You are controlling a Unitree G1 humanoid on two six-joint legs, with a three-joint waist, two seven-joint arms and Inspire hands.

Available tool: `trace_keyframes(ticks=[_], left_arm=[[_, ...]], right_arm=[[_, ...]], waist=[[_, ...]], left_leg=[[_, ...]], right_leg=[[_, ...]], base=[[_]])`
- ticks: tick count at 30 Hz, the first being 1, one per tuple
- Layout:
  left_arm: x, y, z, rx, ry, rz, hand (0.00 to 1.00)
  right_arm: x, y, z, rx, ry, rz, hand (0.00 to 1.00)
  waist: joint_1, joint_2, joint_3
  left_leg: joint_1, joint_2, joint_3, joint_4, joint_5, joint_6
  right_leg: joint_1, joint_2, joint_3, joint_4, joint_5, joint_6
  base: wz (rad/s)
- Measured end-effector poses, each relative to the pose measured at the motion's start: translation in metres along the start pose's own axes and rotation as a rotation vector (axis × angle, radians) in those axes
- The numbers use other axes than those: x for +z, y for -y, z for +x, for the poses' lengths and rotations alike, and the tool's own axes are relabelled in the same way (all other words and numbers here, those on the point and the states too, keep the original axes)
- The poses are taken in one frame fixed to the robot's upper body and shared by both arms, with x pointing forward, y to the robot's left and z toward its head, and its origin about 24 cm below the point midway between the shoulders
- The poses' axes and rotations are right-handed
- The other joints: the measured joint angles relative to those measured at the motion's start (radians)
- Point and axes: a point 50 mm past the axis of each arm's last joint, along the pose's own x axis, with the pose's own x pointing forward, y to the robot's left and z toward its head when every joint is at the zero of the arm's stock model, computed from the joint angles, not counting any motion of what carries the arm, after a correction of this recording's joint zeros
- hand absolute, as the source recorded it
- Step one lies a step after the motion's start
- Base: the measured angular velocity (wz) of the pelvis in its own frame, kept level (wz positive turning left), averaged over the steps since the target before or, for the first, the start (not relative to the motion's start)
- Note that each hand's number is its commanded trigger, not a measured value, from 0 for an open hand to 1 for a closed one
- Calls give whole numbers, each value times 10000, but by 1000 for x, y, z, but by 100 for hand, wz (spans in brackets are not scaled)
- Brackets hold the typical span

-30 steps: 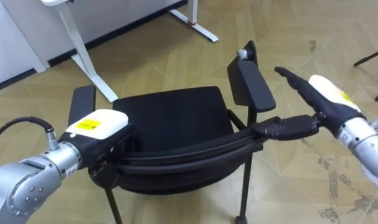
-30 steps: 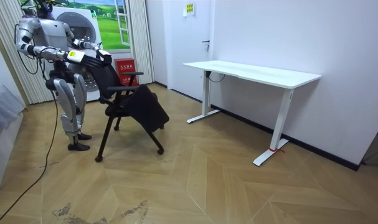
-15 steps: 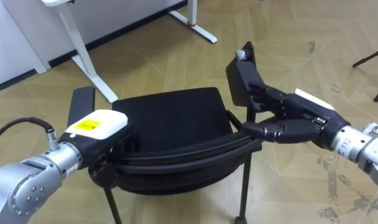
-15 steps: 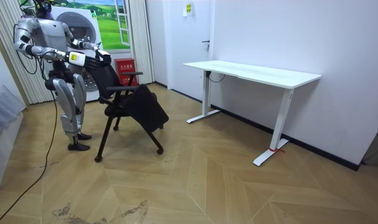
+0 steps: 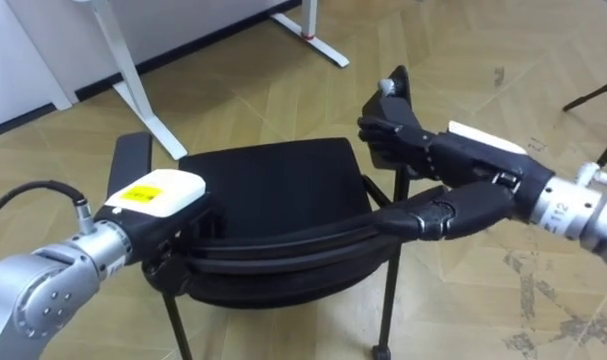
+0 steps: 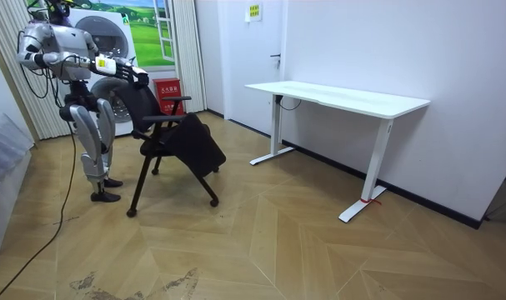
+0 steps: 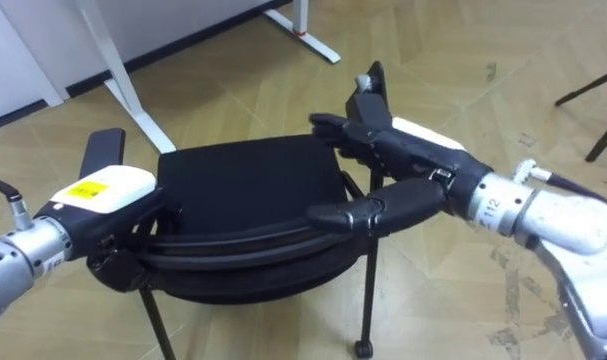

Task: Push chair

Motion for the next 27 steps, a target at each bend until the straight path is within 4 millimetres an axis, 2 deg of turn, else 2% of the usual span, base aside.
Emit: trace_keyframes(ticks=[2, 4, 7, 13, 17, 22, 25, 27], left_arm=[[0, 0, 0, 37, 9, 8, 100], [0, 0, 0, 79, 27, -8, 100], [-1, 0, 0, 95, 35, -34, 100], [-2, 3, 1, 199, 165, -118, 100], [0, 3, 3, 319, 301, -106, 100], [3, 5, 5, 465, 501, -57, 100], [4, 7, 6, 454, 542, -57, 100], [4, 8, 6, 440, 532, -68, 100]], right_arm=[[1, -1, 1, 141, -811, -1254, 0], [11, -2, 1, 283, -1686, -3236, 0], [20, -5, 4, 222, -2159, -5165, 0], [25, -12, 11, -330, -2416, -7634, 0], [26, -10, 11, -1118, -2469, -8390, 0], [12, -20, 15, -1207, -2787, -9082, 0], [5, -25, 18, -1227, -2781, -9079, 0], [5, -27, 19, -1326, -2649, -9086, 0]], waist=[[7, 13, 5], [86, 41, 3], [99, 16, -6], [98, 56, 21], [94, 155, 77], [60, 232, 34], [115, 312, -15], [115, 344, -20]], left_leg=[[-19, -8, 13, -2, 0, 0], [-69, -32, 23, 14, 0, 0], [-75, -24, 1, 51, 1, 1], [-111, -35, 1, 83, -1, 2], [-152, -46, 2, 98, -1, 2], [-229, -10, 11, 123, 0, 2], [-220, 15, 2, 121, 0, 2], [-213, 23, 1, 119, 0, 1]], right_leg=[[-30, 1, 57, 6, 0, 0], [-113, 22, 143, 42, 2, -3], [-103, 28, 132, 72, 3, -5], [-17, 22, 127, 4, 9, -15], [-18, -2, 96, -30, 7, -12], [-15, -40, -158, -96, 11, -13], [-8, -31, -157, -96, 11, -13], [1, -28, -158, -96, 12, -14]], base=[[-3], [-11], [-1], [2], [6], [12], [1], [0]])
